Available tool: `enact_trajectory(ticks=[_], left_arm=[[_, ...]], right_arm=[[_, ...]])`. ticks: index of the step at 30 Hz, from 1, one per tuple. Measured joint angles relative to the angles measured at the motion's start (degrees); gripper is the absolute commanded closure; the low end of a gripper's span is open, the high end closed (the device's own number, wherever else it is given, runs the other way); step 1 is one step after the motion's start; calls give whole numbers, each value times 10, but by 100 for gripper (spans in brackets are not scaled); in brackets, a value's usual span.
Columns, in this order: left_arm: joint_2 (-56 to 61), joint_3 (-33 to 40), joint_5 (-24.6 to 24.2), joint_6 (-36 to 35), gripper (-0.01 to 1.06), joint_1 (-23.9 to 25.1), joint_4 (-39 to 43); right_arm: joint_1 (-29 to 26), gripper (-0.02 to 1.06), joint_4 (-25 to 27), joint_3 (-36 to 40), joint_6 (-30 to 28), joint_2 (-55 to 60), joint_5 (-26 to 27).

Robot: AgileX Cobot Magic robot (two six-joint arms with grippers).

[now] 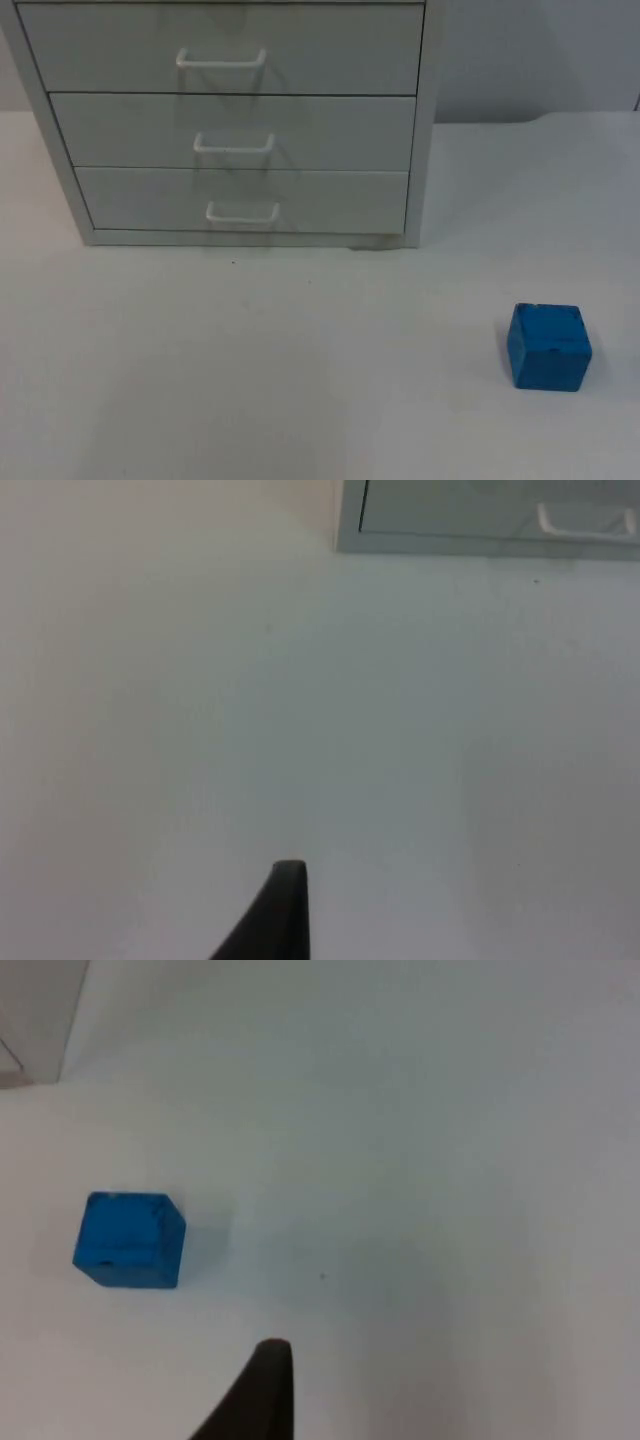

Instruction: Open the drawer with the left hand, place the block into the drawer with the right hand, then close the drawer with the left hand.

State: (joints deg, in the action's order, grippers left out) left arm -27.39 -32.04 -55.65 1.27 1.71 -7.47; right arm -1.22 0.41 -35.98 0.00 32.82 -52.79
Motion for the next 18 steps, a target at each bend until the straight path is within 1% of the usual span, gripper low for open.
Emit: enact_trajectory(ticks=[7, 15, 17, 18], left_arm=[[-66, 0, 21, 0, 0, 0, 0], [-75, 0, 26, 0, 0, 0, 0], [-81, 0, 27, 0, 5, 0, -1], [-87, 0, 27, 0, 11, 0, -3]], right_arm=[[0, -1, 0, 0, 0, 107, 20], [0, -1, 0, 0, 0, 119, 25], [0, -1, 0, 0, 0, 119, 26], [0, -1, 0, 0, 0, 119, 27]])
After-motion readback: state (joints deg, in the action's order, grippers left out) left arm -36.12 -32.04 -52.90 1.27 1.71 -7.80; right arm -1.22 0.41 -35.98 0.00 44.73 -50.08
